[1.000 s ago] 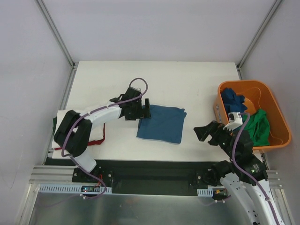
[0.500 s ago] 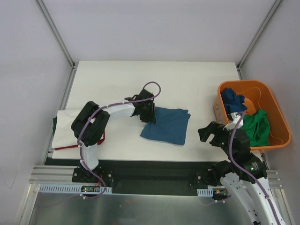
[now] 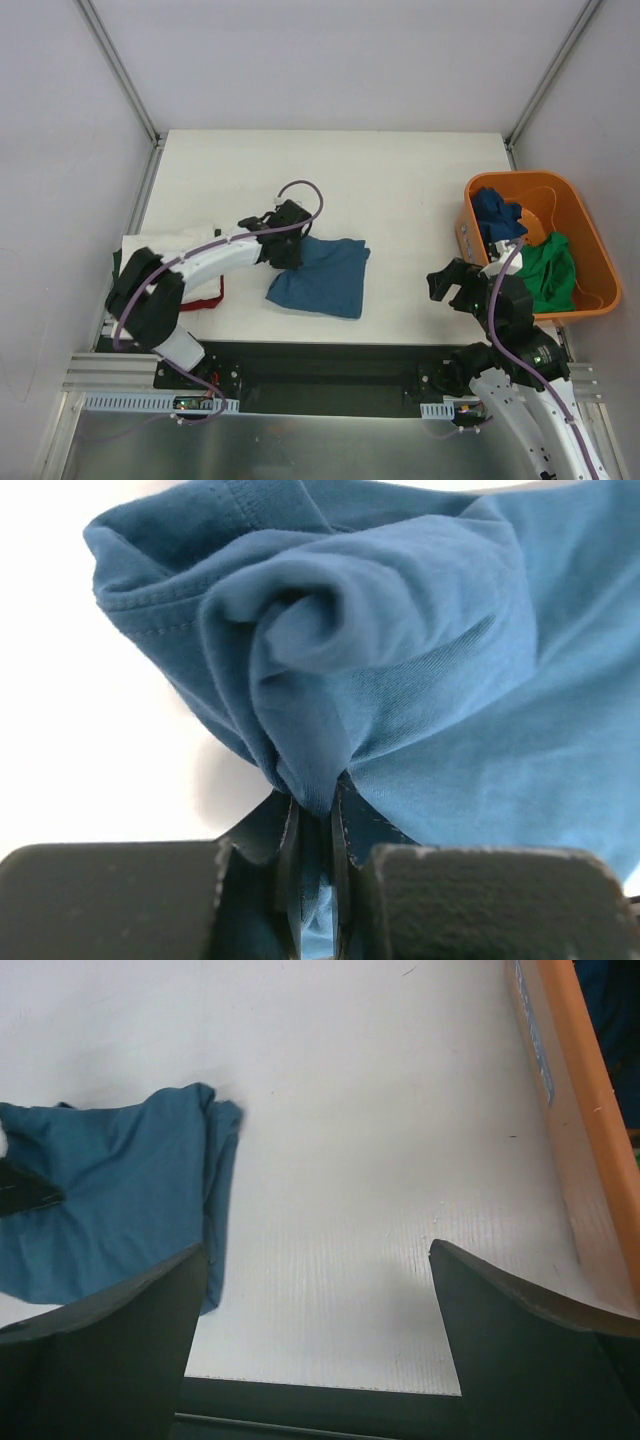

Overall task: Fold and stack the t-shirts
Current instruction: Put the neatly folded tshirt into the corner of the board with the left arm

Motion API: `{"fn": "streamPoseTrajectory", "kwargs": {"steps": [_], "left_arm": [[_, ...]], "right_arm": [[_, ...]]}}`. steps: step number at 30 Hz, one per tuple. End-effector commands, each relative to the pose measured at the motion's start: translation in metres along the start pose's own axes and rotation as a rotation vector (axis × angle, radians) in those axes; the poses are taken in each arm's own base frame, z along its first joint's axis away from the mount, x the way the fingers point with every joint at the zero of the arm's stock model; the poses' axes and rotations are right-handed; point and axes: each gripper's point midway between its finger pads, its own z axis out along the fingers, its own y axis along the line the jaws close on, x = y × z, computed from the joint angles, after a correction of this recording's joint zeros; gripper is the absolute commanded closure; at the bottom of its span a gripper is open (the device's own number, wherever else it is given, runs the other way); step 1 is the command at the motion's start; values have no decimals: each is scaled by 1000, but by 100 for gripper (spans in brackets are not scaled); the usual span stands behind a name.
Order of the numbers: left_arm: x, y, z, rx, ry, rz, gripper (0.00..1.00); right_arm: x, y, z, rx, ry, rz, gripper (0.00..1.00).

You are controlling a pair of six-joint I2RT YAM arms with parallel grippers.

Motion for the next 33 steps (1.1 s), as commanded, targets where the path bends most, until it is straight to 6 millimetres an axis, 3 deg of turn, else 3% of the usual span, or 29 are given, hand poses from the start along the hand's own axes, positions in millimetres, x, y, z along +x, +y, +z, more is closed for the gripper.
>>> {"fn": "streamPoseTrajectory", "kwargs": {"steps": [1,5,9,16,23,31,33], "left_arm": [[-3,52,-63,-171,-103,85,100],[-9,98,-107,-362,-179,159,100],[-13,135,-135,-466,-197,147,100],[-21,175,-172,-600,-179,164,100],[-39,189,-217,-654,-260,186,100],[-59,181,-266,-601,-409,155,100],[-61,179,-271,-591,-416,157,100]], "right_arm": [[0,-3,4,26,12,-16,4],[7,-4,9,45,65,-23,4],[12,-4,13,53,104,-33,3],[10,-10,15,89,82,-23,3],[12,-9,18,79,89,-29,4],[15,-4,20,49,107,-40,3],[14,-4,20,50,105,-39,4]]}}
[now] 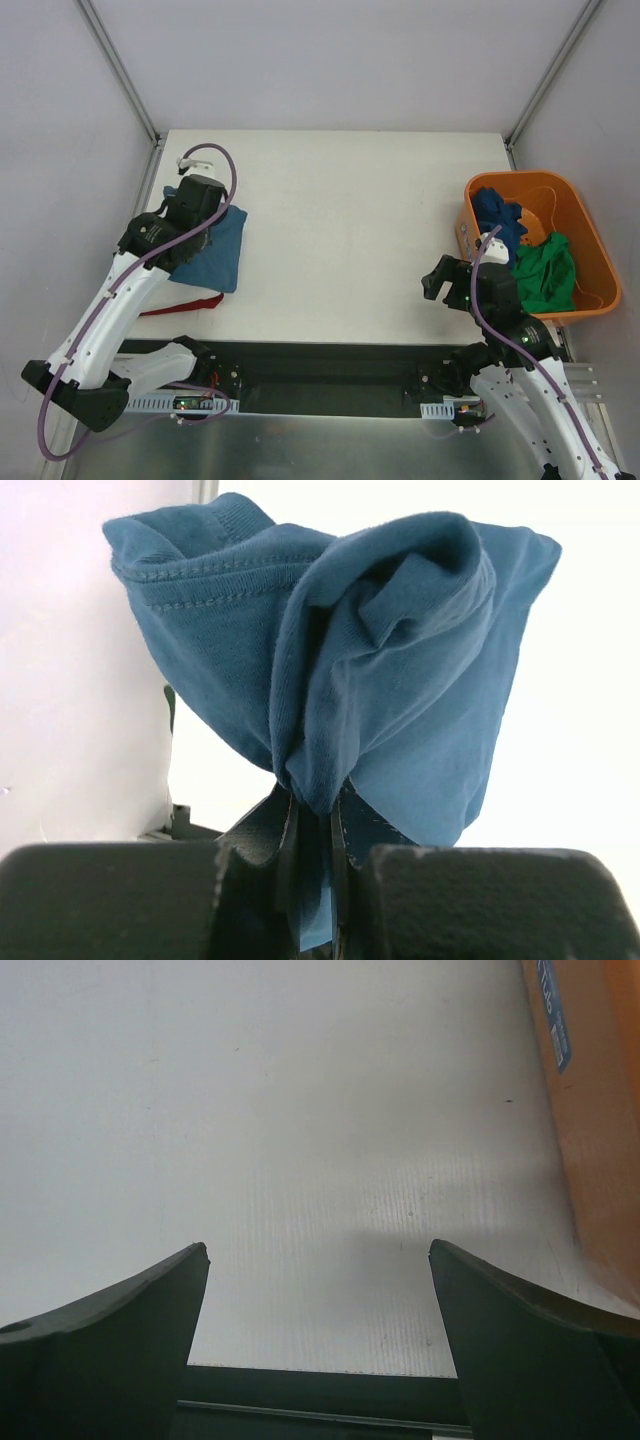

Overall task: Fold and stack the t-shirts
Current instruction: Put the neatly folded tshirt into the corner of the board with the left arm

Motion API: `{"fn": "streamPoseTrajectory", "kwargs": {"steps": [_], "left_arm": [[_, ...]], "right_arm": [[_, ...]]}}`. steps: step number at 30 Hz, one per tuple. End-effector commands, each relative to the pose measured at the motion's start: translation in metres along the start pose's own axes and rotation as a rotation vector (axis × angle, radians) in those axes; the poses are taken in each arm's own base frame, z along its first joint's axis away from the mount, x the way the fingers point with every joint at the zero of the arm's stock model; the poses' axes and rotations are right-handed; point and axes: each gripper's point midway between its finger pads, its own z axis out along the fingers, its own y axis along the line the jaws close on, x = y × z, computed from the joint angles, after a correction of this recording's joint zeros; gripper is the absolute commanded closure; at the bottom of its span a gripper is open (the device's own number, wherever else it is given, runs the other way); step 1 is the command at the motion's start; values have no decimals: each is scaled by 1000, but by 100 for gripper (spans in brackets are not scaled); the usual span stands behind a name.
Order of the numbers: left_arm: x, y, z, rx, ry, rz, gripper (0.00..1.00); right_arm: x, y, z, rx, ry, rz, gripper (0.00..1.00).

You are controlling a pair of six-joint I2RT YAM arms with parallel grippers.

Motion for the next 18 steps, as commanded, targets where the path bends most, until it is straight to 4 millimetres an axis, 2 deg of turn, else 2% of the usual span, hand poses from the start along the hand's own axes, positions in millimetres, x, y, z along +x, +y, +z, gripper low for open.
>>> {"fn": "streamPoseTrajectory", "kwargs": {"steps": [1,5,10,12,14,18], "left_arm": [[-17,22,-19,-31,-55,3,100],[-17,27,-18,-58,-48,-12,100],[5,31,9,-139,69,15,100],[12,43,19,-215,114,15,100],[18,66,25,-368,136,29,100],[21,67,46,-371,184,30,100]], "right_arm": [[-7,2,1,-10,-22,-10,3],[-7,1,1,-3,-26,-6,3],[-6,1,1,0,-22,-6,3],[-5,2,2,-5,-16,-8,4],[-6,1,1,-3,-19,-8,3],[-6,2,1,-9,-20,-8,4]]}}
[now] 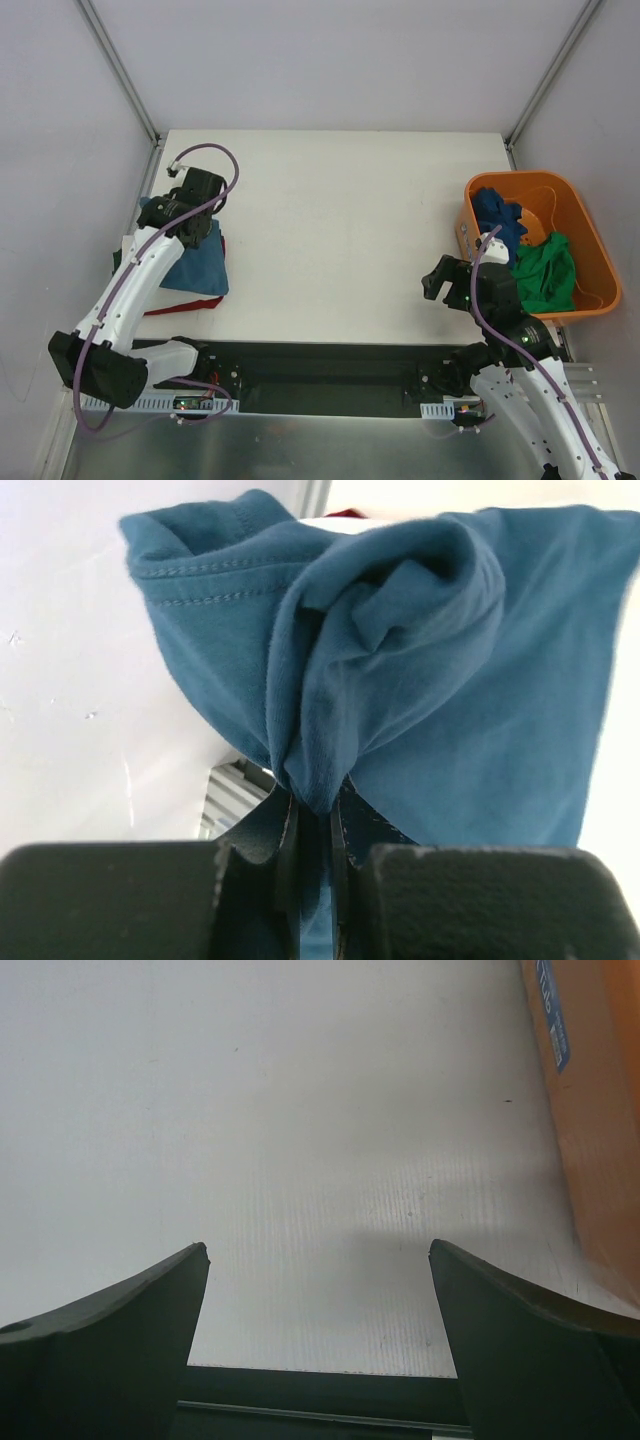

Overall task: Fold and stack the t-shirts
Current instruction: Put the neatly folded tshirt into the corner of the board with the left arm

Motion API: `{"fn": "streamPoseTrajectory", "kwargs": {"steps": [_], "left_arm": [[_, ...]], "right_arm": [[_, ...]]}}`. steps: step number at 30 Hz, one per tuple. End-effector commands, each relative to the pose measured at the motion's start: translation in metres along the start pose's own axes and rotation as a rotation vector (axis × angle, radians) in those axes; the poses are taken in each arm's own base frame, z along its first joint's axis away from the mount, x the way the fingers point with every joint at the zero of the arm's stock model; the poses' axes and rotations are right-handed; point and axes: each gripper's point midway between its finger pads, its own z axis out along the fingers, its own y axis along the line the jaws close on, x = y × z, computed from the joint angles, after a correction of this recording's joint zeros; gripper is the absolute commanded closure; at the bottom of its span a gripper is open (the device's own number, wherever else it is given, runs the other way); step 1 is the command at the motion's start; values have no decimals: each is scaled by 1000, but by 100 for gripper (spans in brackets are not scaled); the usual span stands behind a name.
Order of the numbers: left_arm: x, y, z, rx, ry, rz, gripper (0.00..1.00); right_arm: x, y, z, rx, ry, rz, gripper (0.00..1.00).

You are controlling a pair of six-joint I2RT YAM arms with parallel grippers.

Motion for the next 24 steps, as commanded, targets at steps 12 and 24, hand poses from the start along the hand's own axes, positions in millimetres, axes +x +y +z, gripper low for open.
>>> {"fn": "streamPoseTrajectory", "kwargs": {"steps": [12,24], "left_arm": [[9,12,82,-245,141,118,87],[4,11,91,-272,136,21,1]], "right_arm": [[-1,5,4,-34,-11,-11,3],[-1,9,4,-58,-11,-15,3]]}}
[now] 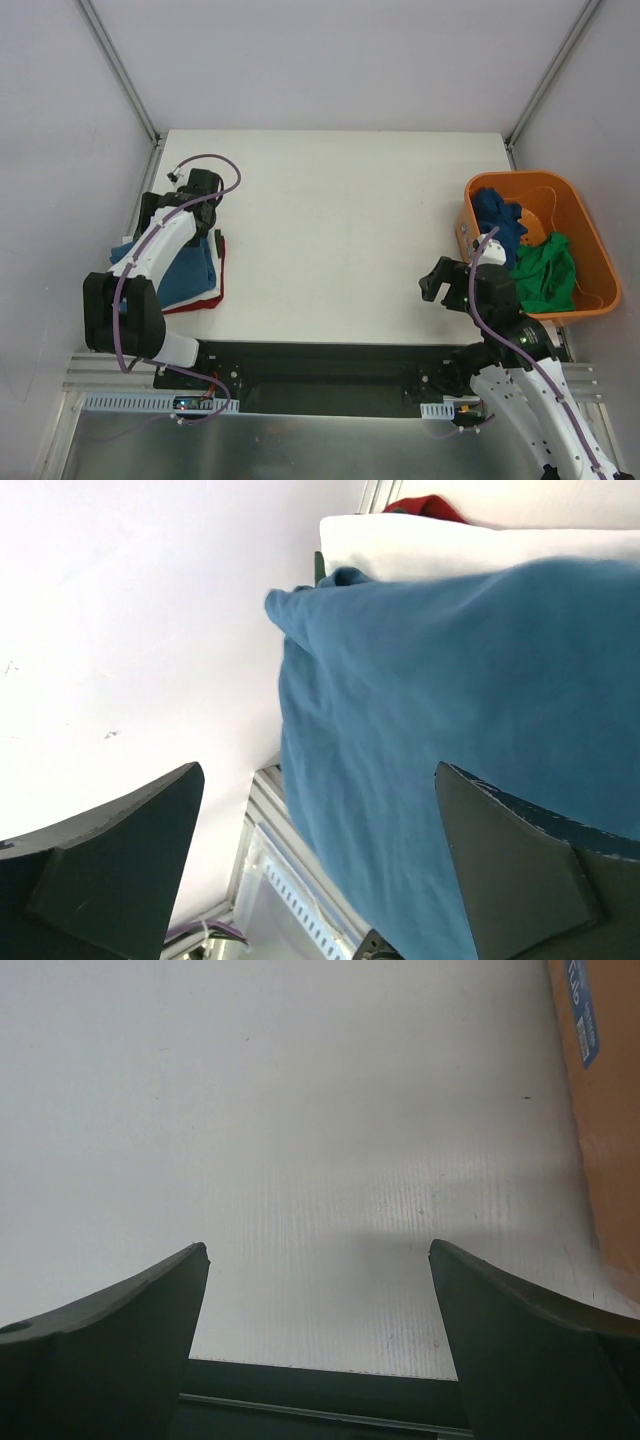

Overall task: Fold and stack the t-shirts
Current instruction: Put the neatly folded tshirt into the corner of the board with the left arm

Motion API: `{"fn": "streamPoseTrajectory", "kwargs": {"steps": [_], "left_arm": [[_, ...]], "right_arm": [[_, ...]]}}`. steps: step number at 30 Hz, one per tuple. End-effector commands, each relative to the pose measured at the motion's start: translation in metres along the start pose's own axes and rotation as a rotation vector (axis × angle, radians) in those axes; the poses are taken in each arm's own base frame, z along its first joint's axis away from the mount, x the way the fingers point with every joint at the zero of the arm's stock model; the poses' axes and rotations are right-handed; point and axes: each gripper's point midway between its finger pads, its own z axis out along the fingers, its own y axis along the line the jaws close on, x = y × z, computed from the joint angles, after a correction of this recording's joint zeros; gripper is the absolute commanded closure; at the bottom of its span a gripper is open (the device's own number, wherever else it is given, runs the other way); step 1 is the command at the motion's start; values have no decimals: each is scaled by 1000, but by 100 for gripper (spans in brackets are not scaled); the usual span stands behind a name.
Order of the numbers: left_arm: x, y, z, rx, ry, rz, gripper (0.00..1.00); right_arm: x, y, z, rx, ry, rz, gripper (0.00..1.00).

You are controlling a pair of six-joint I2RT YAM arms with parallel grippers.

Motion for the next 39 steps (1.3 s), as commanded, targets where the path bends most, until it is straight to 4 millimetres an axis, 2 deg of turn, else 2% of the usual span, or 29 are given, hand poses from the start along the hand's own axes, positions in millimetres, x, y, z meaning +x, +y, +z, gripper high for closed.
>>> {"fn": "streamPoseTrajectory", "kwargs": {"steps": [1,4,7,8,10,14,17,18,19,21,22,23,25,26,28,29,31,32,34,35,39], "left_arm": [[-13,10,-7,-2,-34,-109,1],[-20,4,-23,130,-72,-201,1],[-29,-3,-47,299,-126,-312,1],[-33,-1,-58,350,-152,-375,1],[-42,-13,-81,512,-183,-438,1],[-46,-20,-122,723,-204,-623,1],[-40,-42,-139,826,-205,-646,1],[-39,-49,-145,851,-218,-627,1],[-43,-59,-164,894,-286,-579,1],[-37,-76,-171,888,-330,-527,1],[-37,-84,-181,919,-356,-511,1],[-35,-102,-193,981,-390,-487,1],[-36,-117,-206,1066,-439,-481,1],[-34,-136,-216,1156,-471,-464,1],[-28,-148,-222,1235,-503,-465,1],[-22,-162,-219,1268,-519,-473,1],[-15,-170,-216,1304,-539,-494,1],[1,-185,-205,1312,-514,-473,1],[1,-187,-206,1339,-558,-487,1],[9,-193,-200,1336,-553,-472,1],[10,-189,-202,1348,-606,-450,1]], "right_arm": [[-6,5,2,-25,-16,-13,3],[-3,5,5,-18,-3,-16,3],[-4,5,6,-17,0,-20,3],[-3,4,8,-13,6,-22,3],[-3,3,11,-5,4,-23,4],[0,3,17,2,19,-26,3],[2,5,22,-11,19,-30,3],[4,7,24,-26,27,-31,3],[4,10,24,-41,27,-35,3],[5,15,25,-69,32,-37,3],[4,15,26,-69,30,-40,4],[2,15,26,-67,20,-38,3],[-2,15,26,-68,-7,-41,4],[-6,17,26,-79,-24,-44,4],[-9,18,24,-95,-52,-50,4],[-12,20,23,-105,-69,-53,4],[-14,18,23,-100,-90,-53,4],[-16,17,24,-96,-104,-48,4],[-18,11,25,-63,-127,-21,4],[-16,9,27,-51,-126,-9,3],[-13,7,34,-44,-137,39,4]]}}
